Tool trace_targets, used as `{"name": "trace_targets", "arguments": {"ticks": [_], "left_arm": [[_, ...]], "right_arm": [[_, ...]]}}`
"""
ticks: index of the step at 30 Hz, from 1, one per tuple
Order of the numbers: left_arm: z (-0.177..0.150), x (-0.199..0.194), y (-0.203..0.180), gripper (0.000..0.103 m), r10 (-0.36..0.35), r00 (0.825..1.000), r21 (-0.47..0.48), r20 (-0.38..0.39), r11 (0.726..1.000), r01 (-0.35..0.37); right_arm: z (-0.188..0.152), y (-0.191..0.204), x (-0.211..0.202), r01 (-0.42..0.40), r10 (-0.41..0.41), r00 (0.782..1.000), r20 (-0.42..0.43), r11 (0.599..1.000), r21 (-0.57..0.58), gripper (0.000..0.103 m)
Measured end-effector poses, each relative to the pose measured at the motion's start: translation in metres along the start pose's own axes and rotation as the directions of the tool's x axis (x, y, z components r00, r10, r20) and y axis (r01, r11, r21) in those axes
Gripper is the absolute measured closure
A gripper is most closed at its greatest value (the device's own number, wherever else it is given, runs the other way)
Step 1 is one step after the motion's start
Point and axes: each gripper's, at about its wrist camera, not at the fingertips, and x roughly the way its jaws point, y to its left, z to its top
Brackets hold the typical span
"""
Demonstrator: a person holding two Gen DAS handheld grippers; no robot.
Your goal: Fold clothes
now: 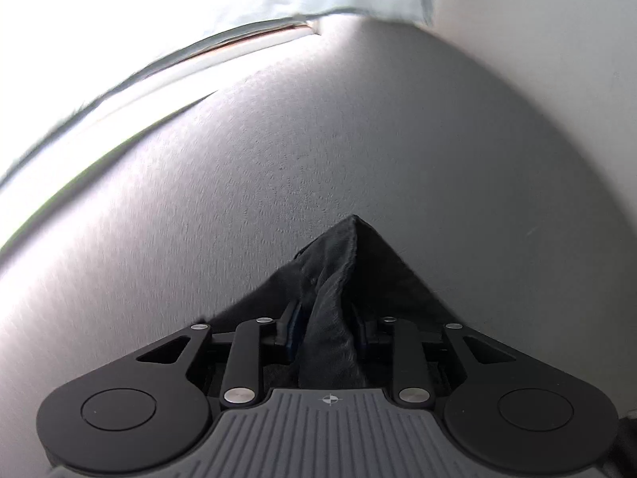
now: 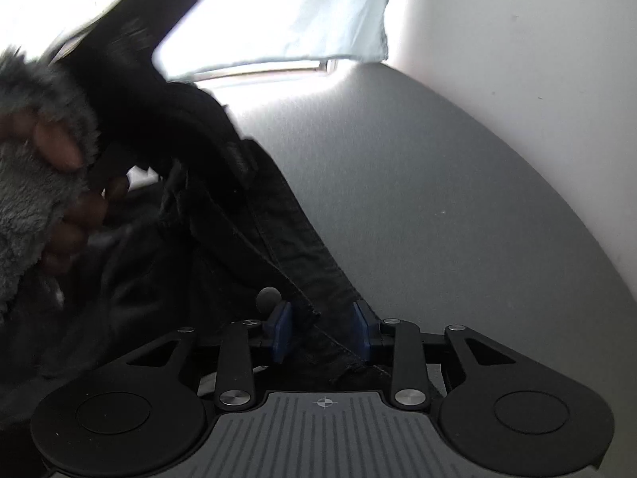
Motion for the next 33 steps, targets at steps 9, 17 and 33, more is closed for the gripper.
{"name": "trace_targets", "arguments": {"ticks": [9,17,33], "left_arm": [[-0.037,-0.058,-0.002,0.06,-0.124,0.99,0.144,-0.06,0.981,0.132],[-0.055,-0.025,-0.026,0.06,-0.018,0.996,0.265,-0.084,0.963,0.039],[-0.054,0.011,-0.025,0.055,0.021,0.991,0.258,-0.13,0.966,0.014]], "right_arm": [[0.01,-0.093,0.001,-0.388,0.399,0.915,-0.067,0.912,0.131,0.061],[0.026,-0.086,0.038,-0.58,0.581,0.762,-0.286,0.809,0.097,0.059],[0.006,-0.12,-0.059,-0.673,0.679,0.725,-0.116,0.734,0.086,0.093]]}}
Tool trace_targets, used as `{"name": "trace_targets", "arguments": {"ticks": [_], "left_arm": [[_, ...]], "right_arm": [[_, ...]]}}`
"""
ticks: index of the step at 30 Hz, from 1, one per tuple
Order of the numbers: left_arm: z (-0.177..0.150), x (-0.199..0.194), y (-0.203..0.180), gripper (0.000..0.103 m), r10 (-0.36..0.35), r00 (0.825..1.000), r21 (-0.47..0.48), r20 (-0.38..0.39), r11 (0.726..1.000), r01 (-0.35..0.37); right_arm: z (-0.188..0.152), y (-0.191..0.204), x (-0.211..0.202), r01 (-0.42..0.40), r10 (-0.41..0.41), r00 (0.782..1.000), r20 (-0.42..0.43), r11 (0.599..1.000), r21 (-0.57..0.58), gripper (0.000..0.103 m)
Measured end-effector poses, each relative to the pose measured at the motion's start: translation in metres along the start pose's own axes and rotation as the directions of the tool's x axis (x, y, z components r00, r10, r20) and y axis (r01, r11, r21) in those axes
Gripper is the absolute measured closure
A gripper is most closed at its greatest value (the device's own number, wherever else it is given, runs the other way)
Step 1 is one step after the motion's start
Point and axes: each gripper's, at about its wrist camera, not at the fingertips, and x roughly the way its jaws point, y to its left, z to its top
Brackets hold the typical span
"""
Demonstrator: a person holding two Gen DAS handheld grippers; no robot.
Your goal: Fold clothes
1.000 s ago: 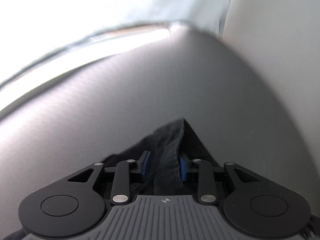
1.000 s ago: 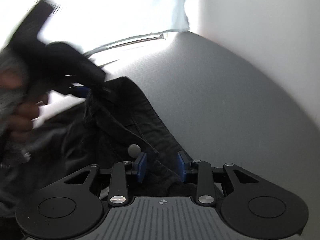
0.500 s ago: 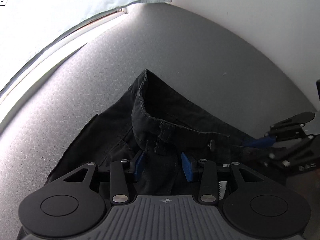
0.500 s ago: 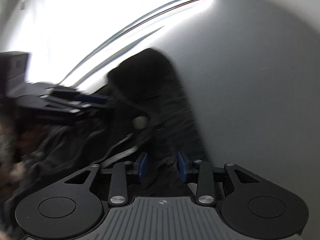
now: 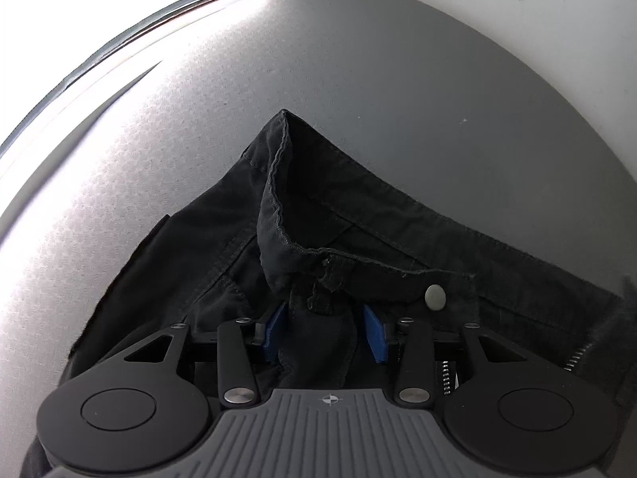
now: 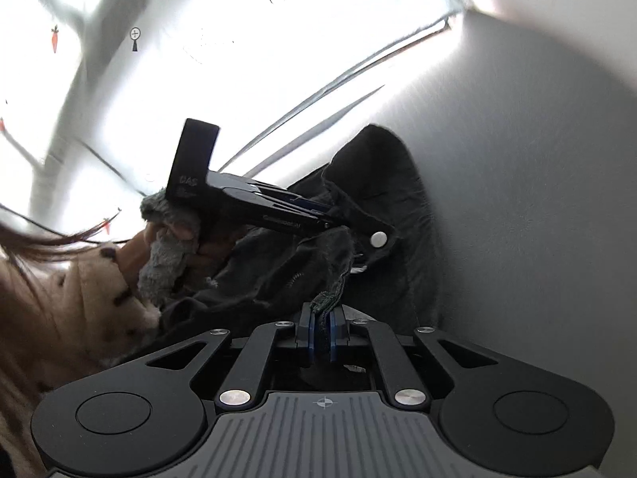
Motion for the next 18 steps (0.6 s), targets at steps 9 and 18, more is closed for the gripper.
{"name": "trace_targets", "arguments": {"ticks": [9,18], "left_arm": [[-0.021,-0.003,-0.004,0.053,0.032,0.993,-0.044,0.114,0.999,-0.027],[-0.071,-0.106,0.045,0.044,0.168,0.943,-0.328,0.287,0.942,-0.068]], "right_arm": [[0.04,-0.003,0.057,0.112,-0.11,0.993,0.036,0.991,-0.068,0.093],[0.036,0.016,0.09,0.42,-0.422,0.905,-0.047,0.906,-0.04,0.051]]}}
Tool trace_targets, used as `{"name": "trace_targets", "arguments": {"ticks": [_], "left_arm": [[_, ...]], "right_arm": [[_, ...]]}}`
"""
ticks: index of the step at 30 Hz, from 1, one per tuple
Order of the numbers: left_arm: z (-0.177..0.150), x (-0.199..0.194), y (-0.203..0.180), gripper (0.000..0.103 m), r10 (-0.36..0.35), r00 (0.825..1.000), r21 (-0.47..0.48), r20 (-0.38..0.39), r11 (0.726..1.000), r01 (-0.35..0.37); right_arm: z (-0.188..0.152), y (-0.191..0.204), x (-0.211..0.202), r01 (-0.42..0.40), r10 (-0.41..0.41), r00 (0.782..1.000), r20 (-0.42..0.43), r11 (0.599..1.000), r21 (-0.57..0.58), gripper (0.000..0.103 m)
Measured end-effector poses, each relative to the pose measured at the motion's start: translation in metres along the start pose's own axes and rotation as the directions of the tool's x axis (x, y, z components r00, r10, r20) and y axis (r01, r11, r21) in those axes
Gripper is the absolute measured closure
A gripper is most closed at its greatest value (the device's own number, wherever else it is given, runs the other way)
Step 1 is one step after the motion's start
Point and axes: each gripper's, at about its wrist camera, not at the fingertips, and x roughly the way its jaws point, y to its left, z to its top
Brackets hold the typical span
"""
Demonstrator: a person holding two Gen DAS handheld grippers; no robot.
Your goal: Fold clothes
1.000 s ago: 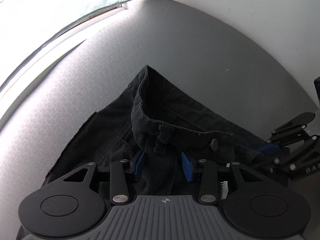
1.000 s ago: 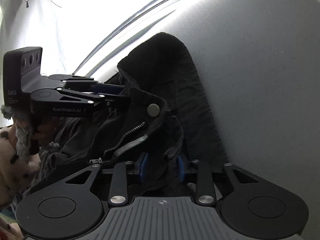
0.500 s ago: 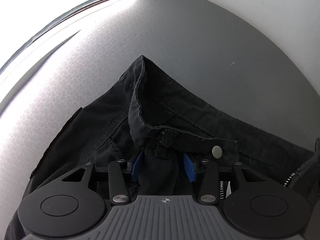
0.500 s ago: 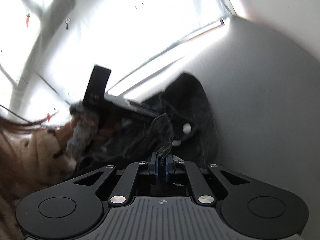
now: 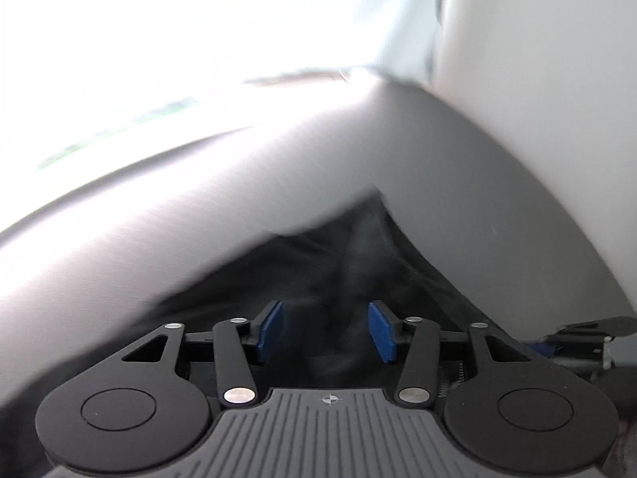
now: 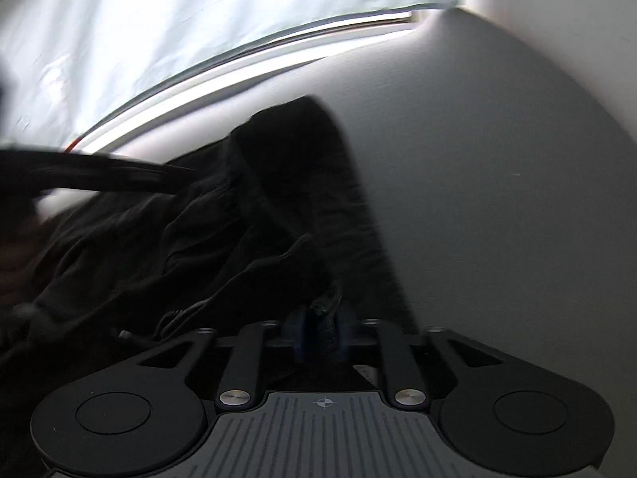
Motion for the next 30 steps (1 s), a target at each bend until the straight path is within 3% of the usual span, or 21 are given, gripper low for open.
{"name": "trace_targets", "arguments": {"ticks": [3,5,8,11,13,15,18,20,21,23,24,25,26,29,30], "left_arm": [[-0.021,-0.045,0.047,0.042,0.15,0.988,-0.085,0.026,0.985,-0.147],[-0.04,-0.064,0.079,0.042,0.273,0.962,-0.136,-0.002,0.953,-0.27],[-0.076,-0.087,0.13,0.042,0.371,0.923,-0.25,-0.103,0.889,-0.385],[-0.11,-0.126,0.156,0.042,0.372,0.922,-0.354,-0.109,0.852,-0.386],[-0.128,-0.152,0.161,0.042,0.378,0.921,-0.404,-0.1,0.83,-0.384],[-0.138,-0.168,0.155,0.042,0.381,0.92,-0.415,-0.095,0.825,-0.384],[-0.16,-0.182,0.136,0.042,0.364,0.924,-0.426,-0.116,0.822,-0.377],[-0.171,-0.178,0.125,0.042,0.351,0.926,-0.427,-0.14,0.822,-0.376],[-0.175,-0.178,0.123,0.042,0.352,0.925,-0.423,-0.146,0.822,-0.38],[-0.186,-0.177,0.118,0.042,0.358,0.919,-0.417,-0.164,0.819,-0.393],[-0.191,-0.177,0.116,0.042,0.355,0.919,-0.419,-0.171,0.818,-0.394],[-0.194,-0.178,0.115,0.042,0.354,0.92,-0.419,-0.168,0.819,-0.392],[-0.198,-0.179,0.114,0.042,0.358,0.92,-0.415,-0.161,0.821,-0.392],[-0.206,-0.183,0.11,0.042,0.375,0.914,-0.411,-0.156,0.817,-0.405],[-0.209,-0.183,0.109,0.042,0.382,0.91,-0.411,-0.158,0.813,-0.413]], "right_arm": [[-0.001,-0.015,-0.018,0.004,-0.008,0.999,0.04,0.995,0.098,0.046],[-0.003,-0.025,-0.032,0.003,-0.01,0.998,0.055,0.991,0.133,0.034],[-0.015,-0.029,-0.046,0.041,-0.048,0.998,0.048,0.991,0.124,0.028],[-0.03,-0.044,-0.06,0.046,-0.056,0.997,0.046,0.979,0.198,0.025],[-0.051,-0.067,-0.072,-0.023,-0.005,0.997,0.073,0.931,0.365,0.02],[-0.076,-0.087,-0.08,-0.09,0.029,0.992,0.125,0.853,0.514,0.014],[-0.095,-0.097,-0.079,-0.156,0.069,0.984,0.166,0.785,0.599,0.013],[-0.101,-0.093,-0.074,-0.21,0.114,0.974,0.195,0.776,0.595,0.013],[-0.099,-0.086,-0.069,-0.234,0.141,0.969,0.204,0.793,0.563,0.013],[-0.093,-0.072,-0.058,-0.188,0.107,0.978,0.179,0.825,0.532,0.013],[-0.089,-0.065,-0.053,-0.132,0.054,0.986,0.161,0.835,0.533,0.019],[-0.088,-0.06,-0.052,-0.098,0.011,0.987,0.163,0.837,0.538,0.055],[-0.087,-0.056,-0.052,-0.072,-0.027,0.985,0.172,0.836,0.544,0.072],[-0.095,-0.051,-0.057,-0.018,-0.12,0.974,0.195,0.808,0.588,0.084],[-0.1,-0.048,-0.067,-0.006,-0.145,0.965,0.217,0.819,0.573,0.089]]}}
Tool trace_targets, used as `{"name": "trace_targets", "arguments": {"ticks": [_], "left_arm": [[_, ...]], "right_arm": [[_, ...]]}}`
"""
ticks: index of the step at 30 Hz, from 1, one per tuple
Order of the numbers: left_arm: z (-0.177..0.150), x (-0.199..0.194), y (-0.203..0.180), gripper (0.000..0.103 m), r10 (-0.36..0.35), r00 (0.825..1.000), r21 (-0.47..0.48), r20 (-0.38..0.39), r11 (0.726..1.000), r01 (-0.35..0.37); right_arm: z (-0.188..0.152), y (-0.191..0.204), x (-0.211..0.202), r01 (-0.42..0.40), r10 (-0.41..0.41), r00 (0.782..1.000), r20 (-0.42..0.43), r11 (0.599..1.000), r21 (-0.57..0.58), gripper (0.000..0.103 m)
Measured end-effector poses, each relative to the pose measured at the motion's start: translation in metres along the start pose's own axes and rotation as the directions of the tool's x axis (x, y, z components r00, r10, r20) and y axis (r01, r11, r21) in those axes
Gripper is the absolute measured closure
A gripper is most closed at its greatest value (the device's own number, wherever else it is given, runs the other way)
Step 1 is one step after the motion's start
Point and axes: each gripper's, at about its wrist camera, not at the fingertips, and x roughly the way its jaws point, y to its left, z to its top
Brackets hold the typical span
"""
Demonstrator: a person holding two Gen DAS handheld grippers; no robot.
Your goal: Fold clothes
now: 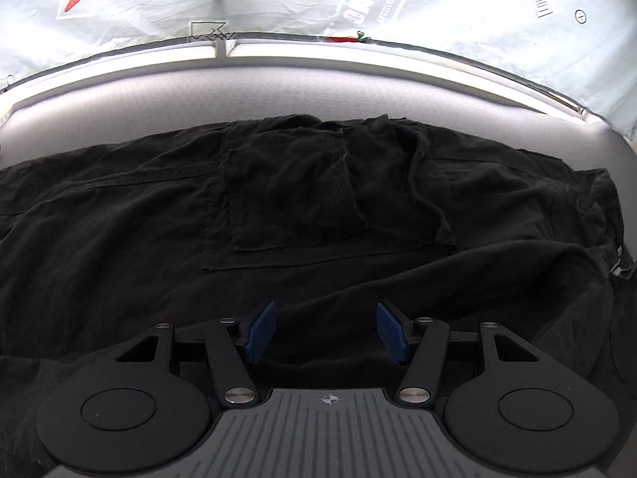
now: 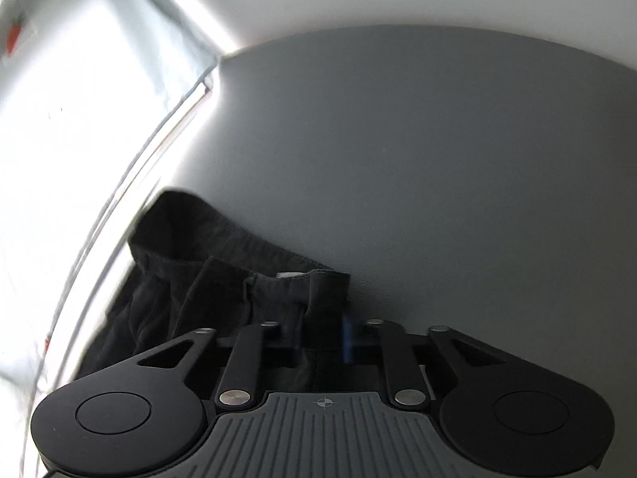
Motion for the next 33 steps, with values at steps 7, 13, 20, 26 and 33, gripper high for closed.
{"name": "trace_targets", "arguments": {"ticks": [7,13,20,26,33], "left_arm": [[-0.021,-0.013,0.016,0.042,0.026,1.0,-0.004,0.0,1.0,-0.026],[-0.035,-0.037,0.05,0.038,0.079,0.997,-0.005,0.009,0.997,-0.079],[-0.08,-0.1,0.135,0.034,0.297,0.954,-0.139,0.044,0.947,-0.288],[-0.098,-0.122,0.235,0.032,0.475,0.88,-0.242,-0.006,0.853,-0.462],[-0.089,-0.131,0.32,0.021,0.434,0.898,-0.222,0.078,0.885,-0.409]], "right_arm": [[-0.011,-0.003,-0.077,0.155,-0.143,0.984,0.105,0.981,-0.114,0.091],[-0.028,-0.002,-0.048,0.31,-0.305,0.95,0.07,0.885,-0.347,0.072],[-0.049,-0.009,-0.121,0.14,-0.139,0.989,0.045,0.99,-0.022,0.038],[-0.135,0.033,-0.127,-0.004,-0.005,0.989,-0.151,0.998,-0.063,0.033],[-0.205,0.074,-0.122,-0.082,0.076,0.97,-0.229,0.997,-0.013,0.033]]}}
